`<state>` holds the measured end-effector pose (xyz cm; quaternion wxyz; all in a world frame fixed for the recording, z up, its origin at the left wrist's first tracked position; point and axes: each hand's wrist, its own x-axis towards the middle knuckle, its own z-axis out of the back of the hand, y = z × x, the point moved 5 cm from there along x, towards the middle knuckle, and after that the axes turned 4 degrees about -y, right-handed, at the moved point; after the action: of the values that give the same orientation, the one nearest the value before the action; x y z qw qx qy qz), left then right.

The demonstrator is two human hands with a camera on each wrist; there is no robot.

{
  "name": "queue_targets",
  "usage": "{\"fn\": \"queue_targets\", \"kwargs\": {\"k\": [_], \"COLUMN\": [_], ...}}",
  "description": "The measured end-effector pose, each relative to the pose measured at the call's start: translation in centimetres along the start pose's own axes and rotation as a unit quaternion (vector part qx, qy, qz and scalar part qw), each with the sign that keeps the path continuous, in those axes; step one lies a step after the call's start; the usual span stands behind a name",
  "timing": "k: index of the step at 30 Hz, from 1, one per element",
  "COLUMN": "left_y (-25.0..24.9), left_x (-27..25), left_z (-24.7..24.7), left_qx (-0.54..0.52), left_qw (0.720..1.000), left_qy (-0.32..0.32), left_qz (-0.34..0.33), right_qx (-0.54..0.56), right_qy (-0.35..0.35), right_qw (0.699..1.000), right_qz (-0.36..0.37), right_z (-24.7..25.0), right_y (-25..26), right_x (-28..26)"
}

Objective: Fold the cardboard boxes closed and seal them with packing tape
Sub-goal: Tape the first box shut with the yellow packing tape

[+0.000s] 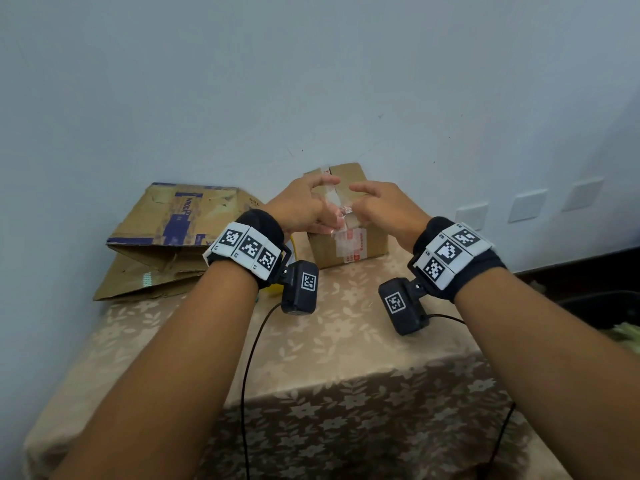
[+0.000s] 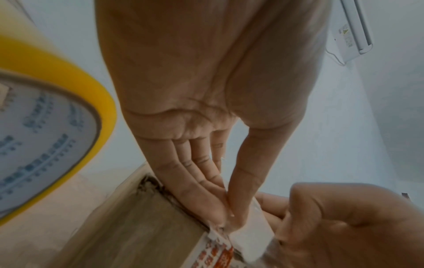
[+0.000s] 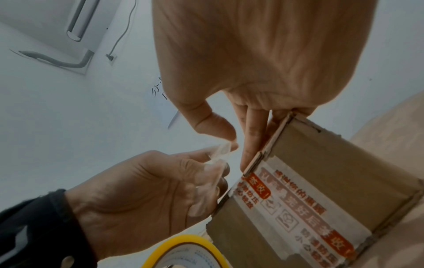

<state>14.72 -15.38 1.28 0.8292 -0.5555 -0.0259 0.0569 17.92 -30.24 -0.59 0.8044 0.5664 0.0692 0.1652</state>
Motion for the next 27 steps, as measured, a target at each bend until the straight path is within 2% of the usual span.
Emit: {"fn": "queue_targets", "kwargs": {"k": [18, 27], "left_y": [0.6, 0.8], "left_x": [0.4, 0.6], "left_z": [0.4, 0.3], "left_qx": [0.050, 0.058], "left_qw": [0.998, 0.998], "left_qy": [-0.023, -0.021], "left_qz": [0.014, 0.011], "right_qx": [0.058, 0.036], "right_qy": [0.046, 0.056], "right_qw": [0.997, 0.998], "right_qz": [-0.002, 0.024], "right_z": [0.1, 0.1], "right_y": [-1.5, -2.0], "right_x": [1.6, 1.8]}}
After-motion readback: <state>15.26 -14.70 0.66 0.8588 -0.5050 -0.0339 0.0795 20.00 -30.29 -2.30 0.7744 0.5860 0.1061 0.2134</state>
